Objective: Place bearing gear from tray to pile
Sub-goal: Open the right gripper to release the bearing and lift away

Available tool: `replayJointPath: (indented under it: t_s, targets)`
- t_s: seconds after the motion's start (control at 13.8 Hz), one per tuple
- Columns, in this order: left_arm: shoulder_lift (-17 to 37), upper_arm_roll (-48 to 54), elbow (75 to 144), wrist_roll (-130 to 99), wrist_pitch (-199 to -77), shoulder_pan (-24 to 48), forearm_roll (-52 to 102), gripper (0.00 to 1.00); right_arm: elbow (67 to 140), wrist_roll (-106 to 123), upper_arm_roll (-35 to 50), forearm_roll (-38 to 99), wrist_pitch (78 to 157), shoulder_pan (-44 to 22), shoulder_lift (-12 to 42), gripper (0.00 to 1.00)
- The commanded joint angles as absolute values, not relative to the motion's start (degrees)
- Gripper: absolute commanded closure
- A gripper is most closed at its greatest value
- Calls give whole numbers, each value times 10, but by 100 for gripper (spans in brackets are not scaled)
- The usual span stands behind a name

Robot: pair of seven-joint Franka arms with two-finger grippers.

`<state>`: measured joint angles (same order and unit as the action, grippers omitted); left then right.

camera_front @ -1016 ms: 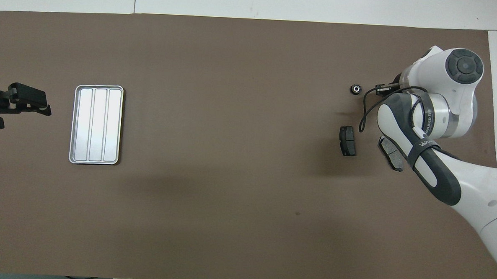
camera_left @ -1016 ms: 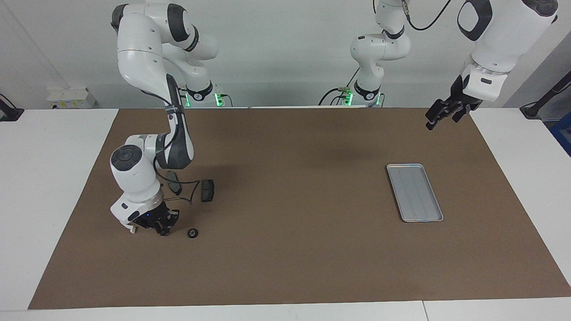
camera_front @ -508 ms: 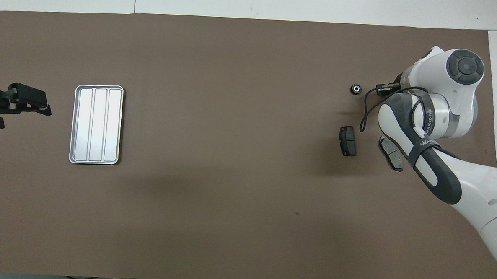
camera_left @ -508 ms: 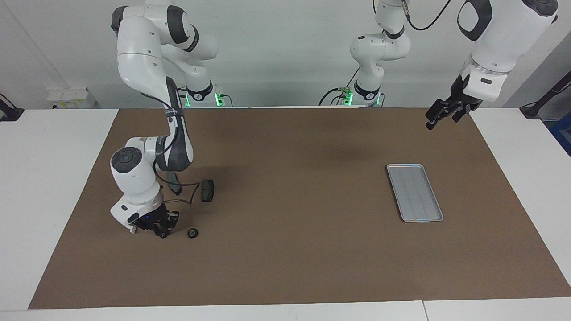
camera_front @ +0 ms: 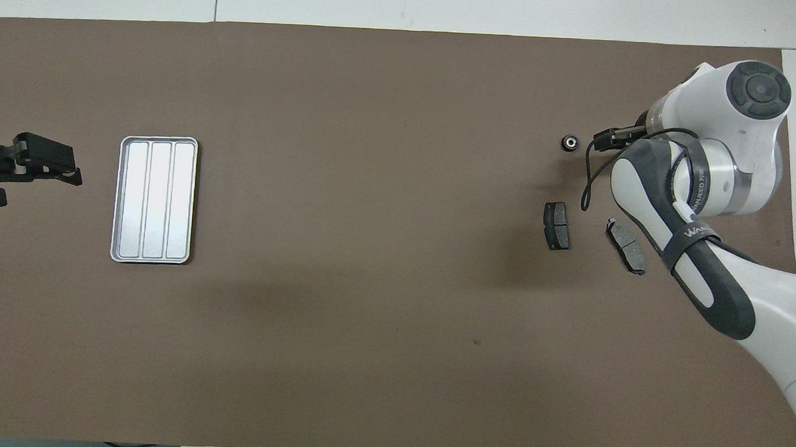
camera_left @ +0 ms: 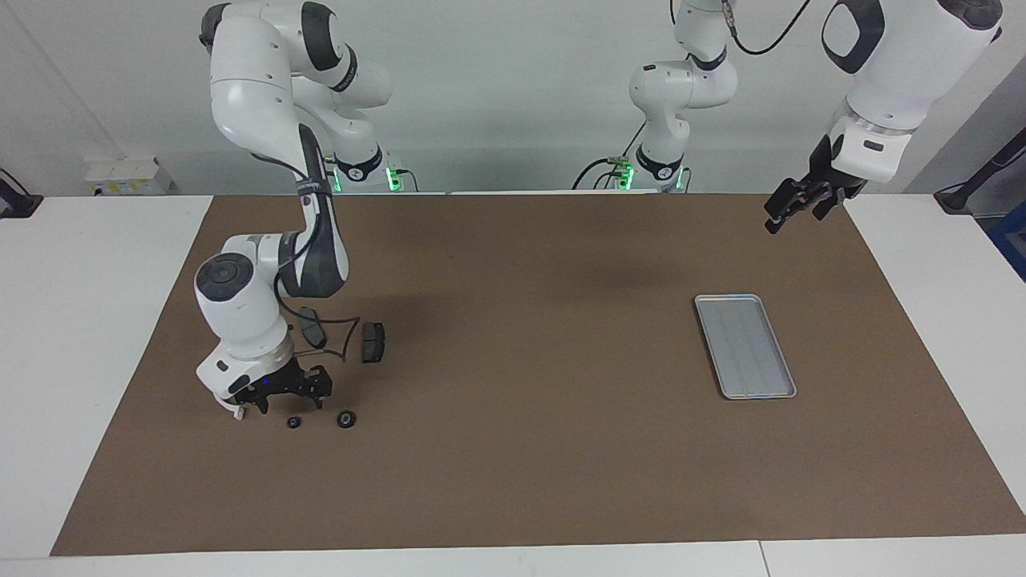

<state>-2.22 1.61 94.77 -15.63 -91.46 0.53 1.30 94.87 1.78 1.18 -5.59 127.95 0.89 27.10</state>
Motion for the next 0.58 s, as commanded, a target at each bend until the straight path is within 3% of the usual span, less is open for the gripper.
replayJointPath:
  t_s: [0.0,0.22,0.51]
  targets:
    - [-21,13,944,-155,-905,7,19,0,930,9,16,-51,1169,2,195,0]
    - [-21,13,945,-155,-905,7,19,0,897,10,16,-48,1043,-5,124,0]
    - [-21,13,945,-155,-906,8,19,0,896,9,15,-32,954,-4,46,0]
